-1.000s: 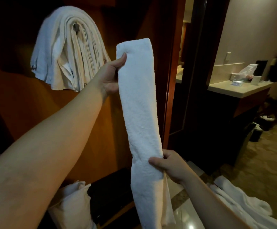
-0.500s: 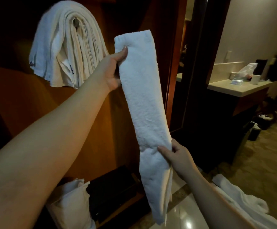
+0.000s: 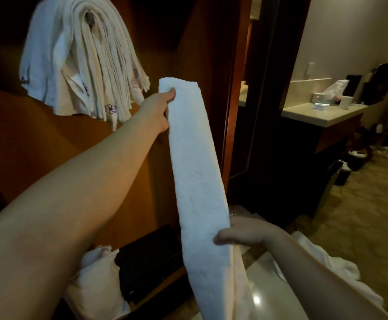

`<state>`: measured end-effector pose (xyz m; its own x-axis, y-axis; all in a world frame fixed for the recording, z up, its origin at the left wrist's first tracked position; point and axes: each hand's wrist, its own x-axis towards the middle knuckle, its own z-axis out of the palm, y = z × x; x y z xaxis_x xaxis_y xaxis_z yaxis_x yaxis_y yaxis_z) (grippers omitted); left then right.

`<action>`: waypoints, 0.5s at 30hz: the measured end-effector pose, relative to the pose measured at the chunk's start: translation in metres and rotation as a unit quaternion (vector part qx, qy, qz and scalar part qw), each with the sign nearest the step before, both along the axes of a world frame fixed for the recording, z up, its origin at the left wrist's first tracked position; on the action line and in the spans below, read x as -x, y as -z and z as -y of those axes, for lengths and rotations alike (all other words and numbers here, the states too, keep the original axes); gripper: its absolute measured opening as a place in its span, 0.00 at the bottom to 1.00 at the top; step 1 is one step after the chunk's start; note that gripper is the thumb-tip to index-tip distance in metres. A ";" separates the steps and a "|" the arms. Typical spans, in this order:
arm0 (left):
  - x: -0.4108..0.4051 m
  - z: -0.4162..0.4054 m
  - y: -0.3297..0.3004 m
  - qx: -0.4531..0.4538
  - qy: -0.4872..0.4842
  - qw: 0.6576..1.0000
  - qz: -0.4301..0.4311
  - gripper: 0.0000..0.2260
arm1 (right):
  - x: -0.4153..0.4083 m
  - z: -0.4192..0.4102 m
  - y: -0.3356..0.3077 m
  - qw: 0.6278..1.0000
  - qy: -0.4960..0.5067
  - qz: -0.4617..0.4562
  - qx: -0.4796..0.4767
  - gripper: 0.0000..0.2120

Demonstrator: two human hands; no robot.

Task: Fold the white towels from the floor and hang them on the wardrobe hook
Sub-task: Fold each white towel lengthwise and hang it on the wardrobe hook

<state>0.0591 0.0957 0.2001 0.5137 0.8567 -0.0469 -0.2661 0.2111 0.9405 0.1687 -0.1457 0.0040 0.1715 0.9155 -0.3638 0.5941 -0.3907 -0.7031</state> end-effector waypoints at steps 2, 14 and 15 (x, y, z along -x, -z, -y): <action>-0.003 -0.007 0.006 0.011 0.023 1.000 -0.003 0.20 | 0.005 0.004 0.003 0.994 0.020 -0.109 -0.017 0.25; 0.049 0.052 0.165 -0.046 0.287 0.926 -0.240 0.27 | -0.006 -0.011 -0.023 0.792 0.285 -0.480 -0.246 0.19; 0.056 0.063 0.178 -0.034 0.297 0.926 -0.230 0.31 | -0.007 -0.012 -0.027 0.780 0.298 -0.486 -0.257 0.18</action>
